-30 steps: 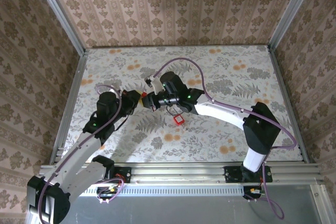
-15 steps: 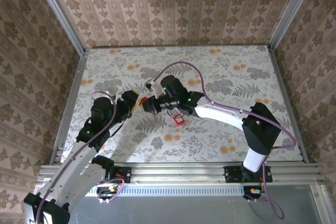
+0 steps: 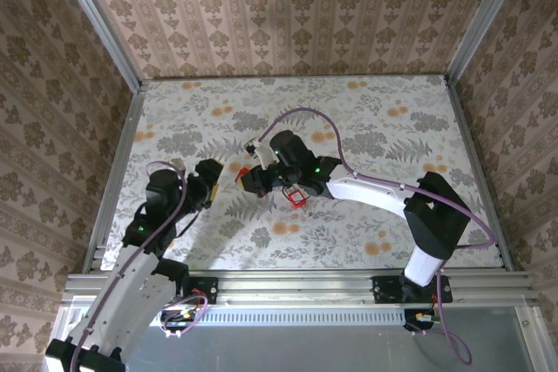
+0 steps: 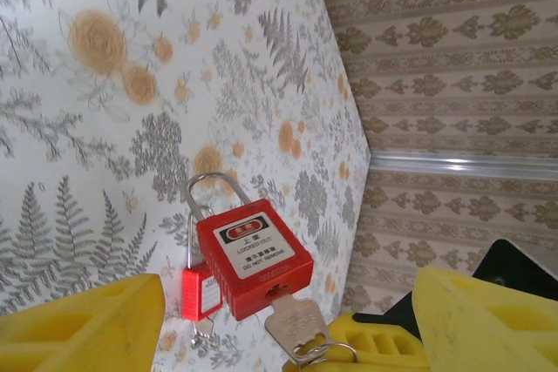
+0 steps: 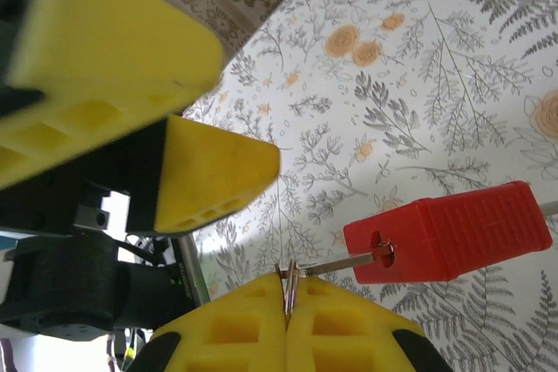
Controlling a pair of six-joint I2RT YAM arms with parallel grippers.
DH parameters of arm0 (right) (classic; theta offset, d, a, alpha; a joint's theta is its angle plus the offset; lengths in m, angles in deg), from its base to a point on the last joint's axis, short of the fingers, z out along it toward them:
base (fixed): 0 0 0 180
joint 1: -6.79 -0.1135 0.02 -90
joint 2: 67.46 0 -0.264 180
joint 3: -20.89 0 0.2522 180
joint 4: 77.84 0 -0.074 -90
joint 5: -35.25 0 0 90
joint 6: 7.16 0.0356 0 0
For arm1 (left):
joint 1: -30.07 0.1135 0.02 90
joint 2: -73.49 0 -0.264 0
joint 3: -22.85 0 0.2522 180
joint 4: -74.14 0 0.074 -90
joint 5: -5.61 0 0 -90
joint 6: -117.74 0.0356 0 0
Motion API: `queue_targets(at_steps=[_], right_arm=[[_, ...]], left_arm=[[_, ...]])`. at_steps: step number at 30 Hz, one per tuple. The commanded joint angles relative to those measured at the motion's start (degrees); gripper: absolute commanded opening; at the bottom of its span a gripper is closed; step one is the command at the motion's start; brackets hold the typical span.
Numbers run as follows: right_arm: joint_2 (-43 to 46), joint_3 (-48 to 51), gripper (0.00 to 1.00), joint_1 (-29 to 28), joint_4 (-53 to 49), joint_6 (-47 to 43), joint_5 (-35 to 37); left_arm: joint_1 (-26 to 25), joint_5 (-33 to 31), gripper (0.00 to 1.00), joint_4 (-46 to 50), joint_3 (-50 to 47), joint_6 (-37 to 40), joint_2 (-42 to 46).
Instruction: Unlock with the key
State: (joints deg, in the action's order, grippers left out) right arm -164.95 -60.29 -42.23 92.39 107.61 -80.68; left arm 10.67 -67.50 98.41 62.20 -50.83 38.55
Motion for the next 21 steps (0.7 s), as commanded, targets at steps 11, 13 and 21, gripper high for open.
queue_targets(at_steps=[11, 13, 21], right_arm=[[2.4, 0.8, 0.00, -0.6, 4.8, -2.3, -3.4], [2.2, 0.7, 0.00, -0.9, 5.0, -2.6, -4.0], [2.1, -0.5, 0.00, -2.1, 3.6, -5.0, -5.4]], left_arm=[[-1.1, 10.1, 0.86, -18.7, -7.8, -22.6, -2.9], [-1.4, 10.5, 0.88, -22.6, -8.8, -24.5, -4.8], [-2.3, 11.2, 0.88, -28.7, -8.7, -25.3, -10.4]])
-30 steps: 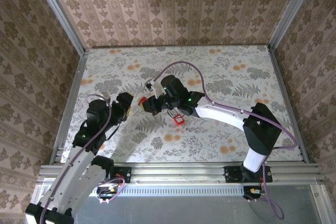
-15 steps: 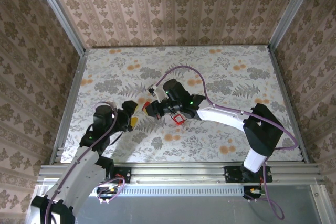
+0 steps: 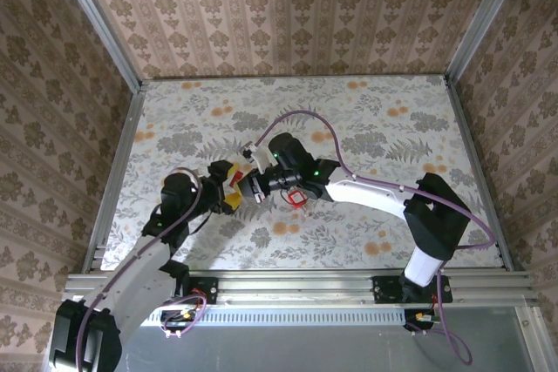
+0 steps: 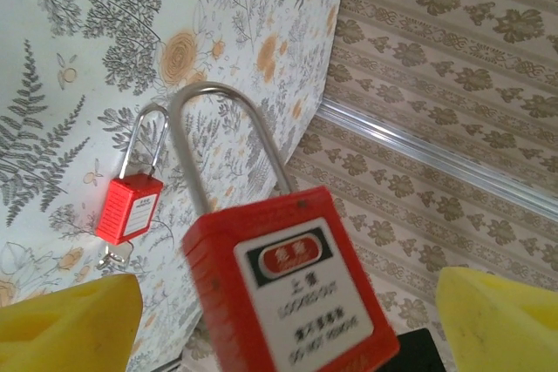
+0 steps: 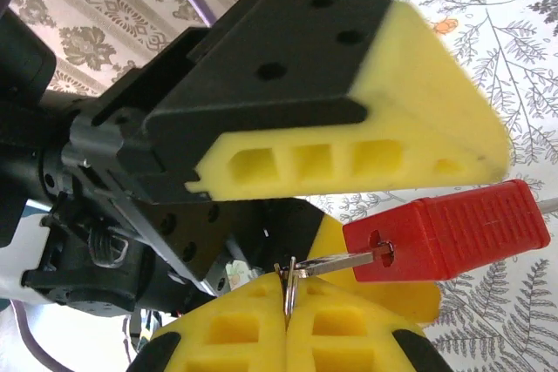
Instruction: Unlock with the key
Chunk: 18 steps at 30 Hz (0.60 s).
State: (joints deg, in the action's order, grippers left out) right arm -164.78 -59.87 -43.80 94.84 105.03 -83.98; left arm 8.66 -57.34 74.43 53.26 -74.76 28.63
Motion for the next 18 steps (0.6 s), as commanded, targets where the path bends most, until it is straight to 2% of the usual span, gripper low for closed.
queue_targets(at_steps=[1, 3, 10, 18], right_arm=[[1.9, -1.0, 0.00, -0.7, 1.0, -2.6, -2.3], [1.9, -1.0, 0.00, -1.1, 0.9, -3.2, -2.8], [2.5, -0.6, 0.00, -1.6, -1.3, -5.6, -3.6], [4.5, 1.2, 0.00, -1.6, -1.7, -7.4, -4.3]], left_arm=[[-0.3, 1.1, 0.87, -4.7, 0.4, -1.2, -1.0], [-0.2, 1.3, 0.86, -5.3, 0.6, -0.7, -2.1], [0.5, 1.9, 0.70, -6.1, 0.5, 0.8, -3.3], [1.8, 3.1, 0.63, -2.0, 2.0, 4.5, -2.7]])
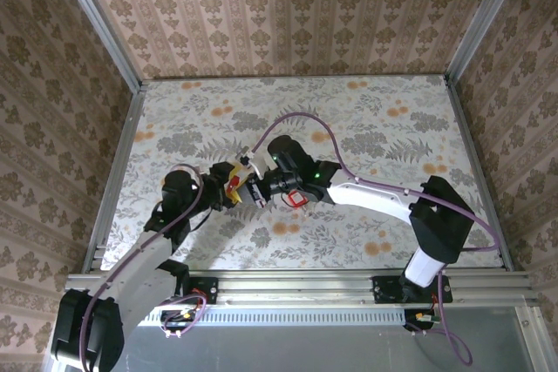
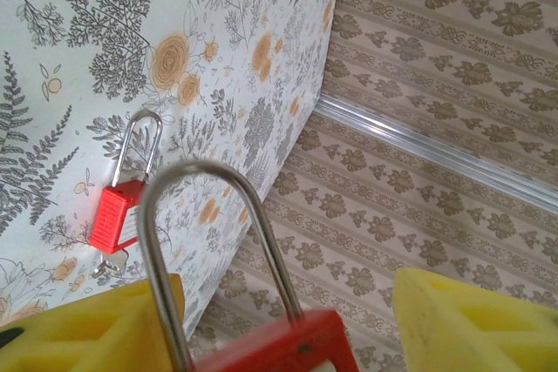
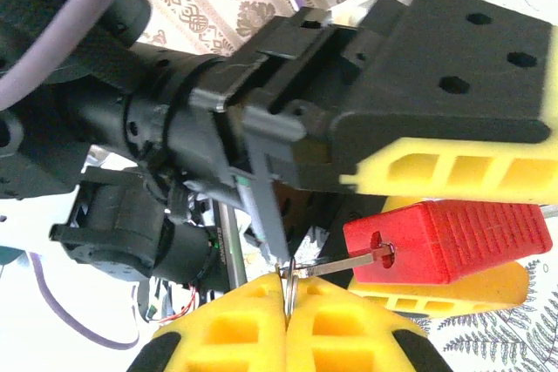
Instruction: Unlock with the key
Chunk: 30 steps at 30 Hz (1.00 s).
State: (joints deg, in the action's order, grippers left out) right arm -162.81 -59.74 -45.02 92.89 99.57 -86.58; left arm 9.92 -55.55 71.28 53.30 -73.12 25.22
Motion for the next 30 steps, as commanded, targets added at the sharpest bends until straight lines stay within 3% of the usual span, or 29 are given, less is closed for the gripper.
queue_targets(at_steps=[1, 7, 21, 25, 30], right_arm=[[2.6, 1.3, 0.00, -0.3, 0.3, -1.9, -2.1], [2.9, 2.7, 0.00, -0.4, 2.6, -1.6, -4.6], [1.1, 1.7, 0.00, -0.4, 2.1, -2.4, -5.9], [0.9, 1.8, 0.00, -0.3, 3.7, -1.7, -5.0], [0.3, 0.9, 0.00, 0.1, 1.7, -2.2, -4.0]], left_arm=[[0.7, 1.4, 0.61, 1.4, 2.1, 3.2, 0.7], [1.5, 1.7, 0.54, 2.2, 2.0, 4.5, 0.8], [1.7, 1.8, 0.20, 2.8, 3.8, 6.7, 2.0], [1.8, 1.4, 0.23, 4.0, 4.3, 7.6, 2.4], [2.4, 2.3, 0.50, 7.9, 5.0, 9.5, 3.4]])
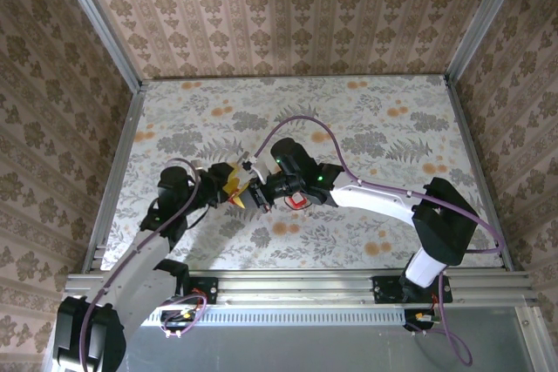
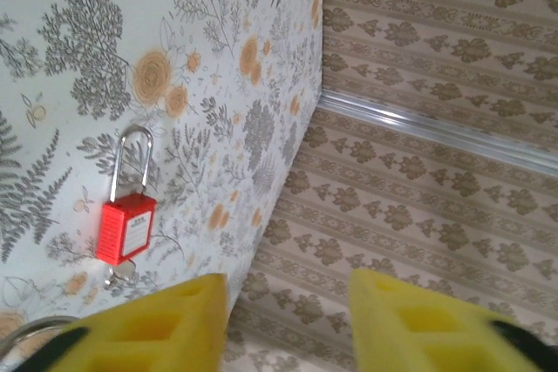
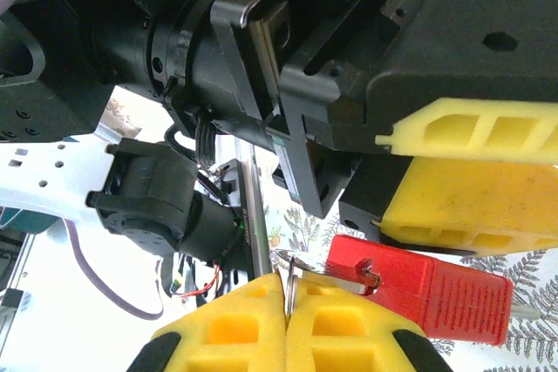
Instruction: Unlock with the key
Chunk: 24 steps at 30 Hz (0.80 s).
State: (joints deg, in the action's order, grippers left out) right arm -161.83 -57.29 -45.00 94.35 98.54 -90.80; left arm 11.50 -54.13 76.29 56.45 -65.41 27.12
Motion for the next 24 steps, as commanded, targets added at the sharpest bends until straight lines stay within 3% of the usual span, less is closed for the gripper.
queue_targets(at_steps=[1, 5, 7, 10, 13, 17, 21, 24], right_arm=[[-0.7, -1.7, 0.00, 0.2, -0.4, -1.5, 0.6], [-0.5, -1.7, 0.00, 0.4, -1.2, -3.0, 1.6], [-0.5, -1.5, 0.00, 0.3, -0.9, -4.0, 2.3], [-0.9, -1.4, 0.00, 0.4, -0.1, -6.0, 4.4], [-2.9, -2.9, 0.00, 0.4, 0.1, -7.4, 5.9], [-7.1, -4.2, 0.00, 0.5, 3.7, -6.6, 9.2], [-11.6, -3.8, 0.00, 0.5, 10.0, -2.9, 8.5], [-14.0, -2.2, 0.00, 0.5, 13.8, -0.2, 7.5]], left_arm=[[1.4, 1.2, 0.57, 4.4, 1.7, 2.7, 2.2], [4.8, 2.6, 0.75, 11.9, 1.6, 6.4, 5.8], [6.3, 4.1, 0.81, 11.1, -0.2, 5.0, 6.8], [7.0, 8.5, 0.83, 5.0, -4.6, 0.5, 6.4], [7.0, 10.2, 0.84, 5.2, -6.7, -0.3, 7.5], [10.0, 10.1, 0.85, 13.7, -5.5, 4.3, 10.8], [15.0, 9.1, 0.88, 24.4, -2.0, 11.5, 13.3], [15.7, 8.6, 0.88, 27.1, -1.0, 14.3, 11.8]])
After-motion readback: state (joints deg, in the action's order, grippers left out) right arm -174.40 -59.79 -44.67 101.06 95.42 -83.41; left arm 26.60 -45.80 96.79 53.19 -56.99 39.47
